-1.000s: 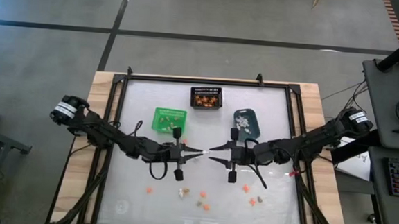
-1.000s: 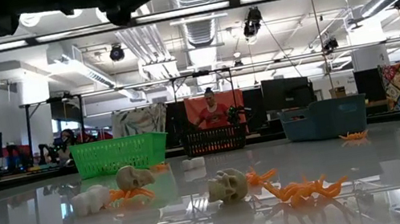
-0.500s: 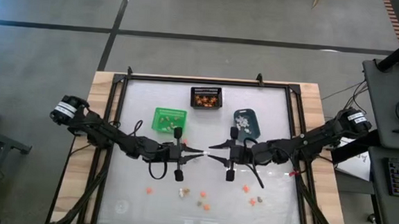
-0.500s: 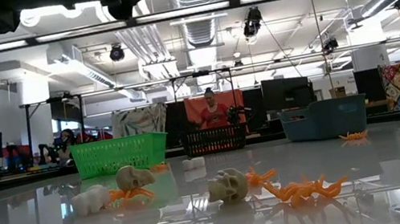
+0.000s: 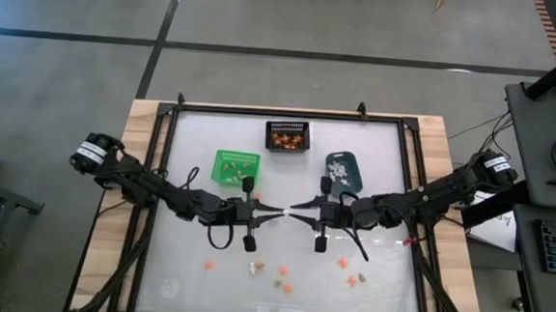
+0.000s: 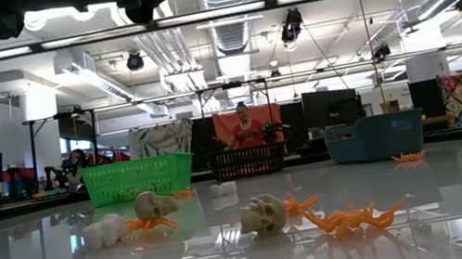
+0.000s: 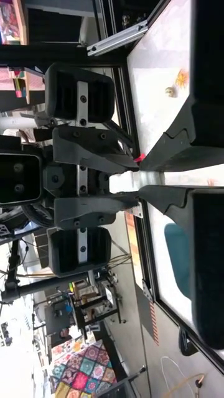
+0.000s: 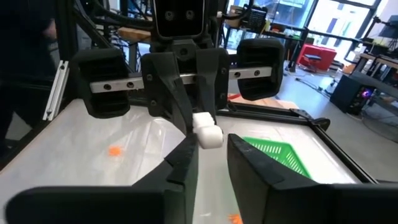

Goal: Sort Halloween decoration
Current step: Put the white skeleton toy into the blue bin

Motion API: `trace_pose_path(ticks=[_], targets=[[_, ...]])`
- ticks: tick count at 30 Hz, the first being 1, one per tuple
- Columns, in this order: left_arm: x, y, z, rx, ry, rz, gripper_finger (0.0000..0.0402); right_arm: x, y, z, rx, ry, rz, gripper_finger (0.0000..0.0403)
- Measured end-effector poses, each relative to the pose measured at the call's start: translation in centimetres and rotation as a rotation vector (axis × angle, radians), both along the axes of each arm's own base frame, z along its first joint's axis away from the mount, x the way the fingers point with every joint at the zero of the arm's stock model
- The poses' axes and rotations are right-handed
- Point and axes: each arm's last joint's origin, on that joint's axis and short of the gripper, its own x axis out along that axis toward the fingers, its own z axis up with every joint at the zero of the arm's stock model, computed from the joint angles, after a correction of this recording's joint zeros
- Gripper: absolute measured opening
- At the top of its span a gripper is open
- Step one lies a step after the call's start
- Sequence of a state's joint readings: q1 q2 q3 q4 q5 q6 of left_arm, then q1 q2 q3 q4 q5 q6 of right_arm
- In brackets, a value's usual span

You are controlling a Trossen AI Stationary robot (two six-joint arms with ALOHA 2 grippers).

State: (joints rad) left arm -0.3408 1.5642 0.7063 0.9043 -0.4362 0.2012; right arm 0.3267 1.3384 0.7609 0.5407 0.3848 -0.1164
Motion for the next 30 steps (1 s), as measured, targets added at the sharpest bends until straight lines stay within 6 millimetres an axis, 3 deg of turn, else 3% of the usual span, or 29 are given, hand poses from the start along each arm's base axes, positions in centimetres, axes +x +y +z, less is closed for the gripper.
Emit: trace_pose_path(ticks=[9,20,25,30], targets=[[0.03,0.10,-0.02,0.001,0.002,0.003,0.0000,0.00,0.08,-0.03,-0.038,0.005,0.033,0.0014],[0.03,0.13,-0.01,0.001,0.001,0.005,0.0019,0.00,0.07,-0.06,-0.044,0.009,0.031,0.0009],[0.03,0.12,-0.02,0.018,0.002,0.005,0.0009,-0.03,0.04,-0.18,-0.034,0.021,0.023,0.0031],[0.01,0.12,-0.18,0.023,0.016,0.004,0.0006,-0.04,0.00,-0.15,-0.013,0.019,0.007,0.0094]])
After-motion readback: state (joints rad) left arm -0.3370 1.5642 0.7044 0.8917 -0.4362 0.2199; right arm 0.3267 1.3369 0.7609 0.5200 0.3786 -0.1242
